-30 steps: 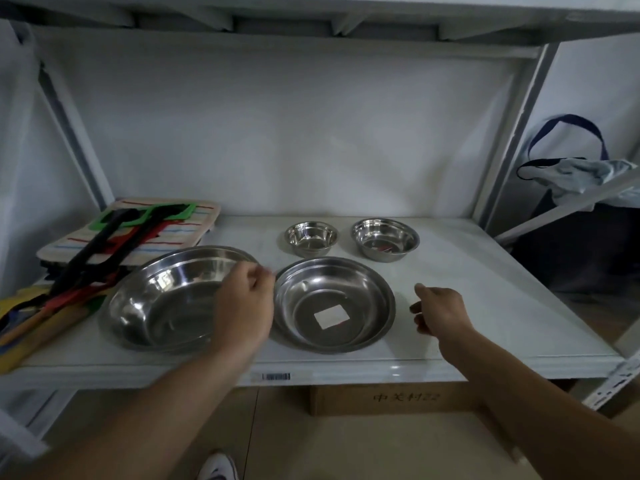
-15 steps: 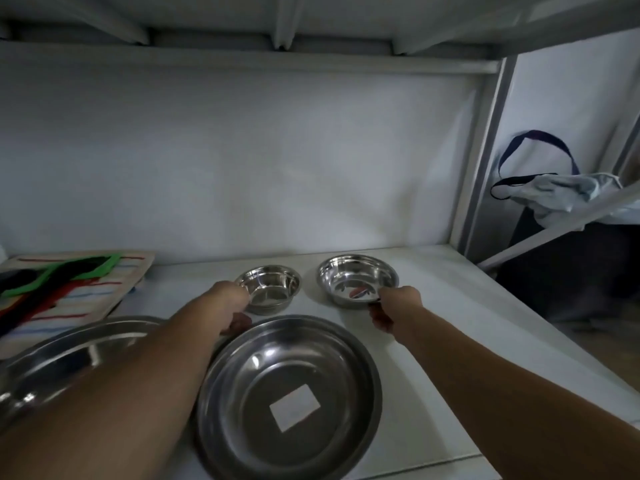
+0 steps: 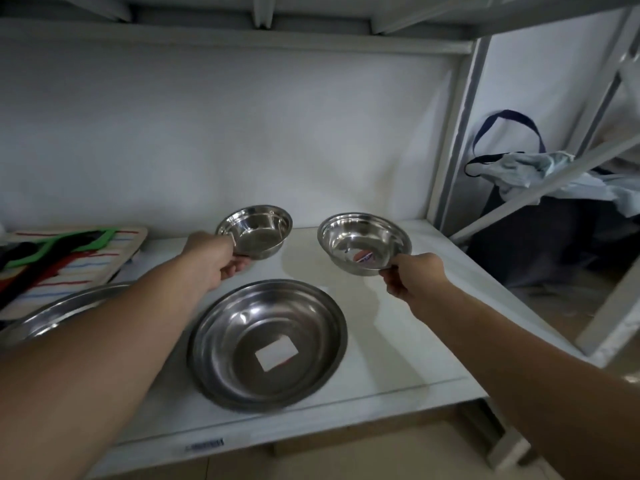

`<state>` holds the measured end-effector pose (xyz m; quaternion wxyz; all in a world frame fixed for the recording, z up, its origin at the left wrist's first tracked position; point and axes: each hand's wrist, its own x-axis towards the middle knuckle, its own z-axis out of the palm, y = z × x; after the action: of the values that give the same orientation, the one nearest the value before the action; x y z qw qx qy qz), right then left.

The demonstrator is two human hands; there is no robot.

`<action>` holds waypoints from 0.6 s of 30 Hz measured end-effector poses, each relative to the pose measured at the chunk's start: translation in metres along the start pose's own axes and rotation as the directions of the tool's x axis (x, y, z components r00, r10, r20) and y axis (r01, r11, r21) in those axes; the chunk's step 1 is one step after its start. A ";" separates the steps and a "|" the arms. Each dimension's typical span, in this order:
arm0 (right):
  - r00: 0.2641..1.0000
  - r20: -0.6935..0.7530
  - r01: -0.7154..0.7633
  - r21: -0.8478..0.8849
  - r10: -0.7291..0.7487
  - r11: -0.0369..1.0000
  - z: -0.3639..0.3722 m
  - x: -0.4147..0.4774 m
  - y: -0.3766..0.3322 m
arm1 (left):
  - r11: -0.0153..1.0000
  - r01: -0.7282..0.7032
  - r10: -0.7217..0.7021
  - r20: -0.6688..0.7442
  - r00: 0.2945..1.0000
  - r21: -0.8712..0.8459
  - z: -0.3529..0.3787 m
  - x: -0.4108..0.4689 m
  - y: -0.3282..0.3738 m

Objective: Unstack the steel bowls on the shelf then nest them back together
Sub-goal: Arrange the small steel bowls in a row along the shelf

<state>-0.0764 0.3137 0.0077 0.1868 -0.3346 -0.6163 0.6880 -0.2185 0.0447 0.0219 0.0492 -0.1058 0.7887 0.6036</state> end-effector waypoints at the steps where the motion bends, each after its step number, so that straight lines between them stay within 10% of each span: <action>1: 1.000 0.017 -0.003 -0.012 0.003 1.000 -0.006 -0.006 0.003 | 1.000 -0.004 0.004 0.001 1.000 -0.011 -0.002 -0.006 0.001; 18: 0.983 -0.076 -0.175 -0.086 0.168 0.981 -0.079 -0.065 0.078 | 0.999 -0.035 0.035 0.060 0.998 0.002 0.000 -0.134 0.014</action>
<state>0.0361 0.3139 -0.0549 0.1323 -0.4183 -0.6094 0.6604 -0.0916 0.0627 0.0622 0.0624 -0.0736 0.7896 0.6060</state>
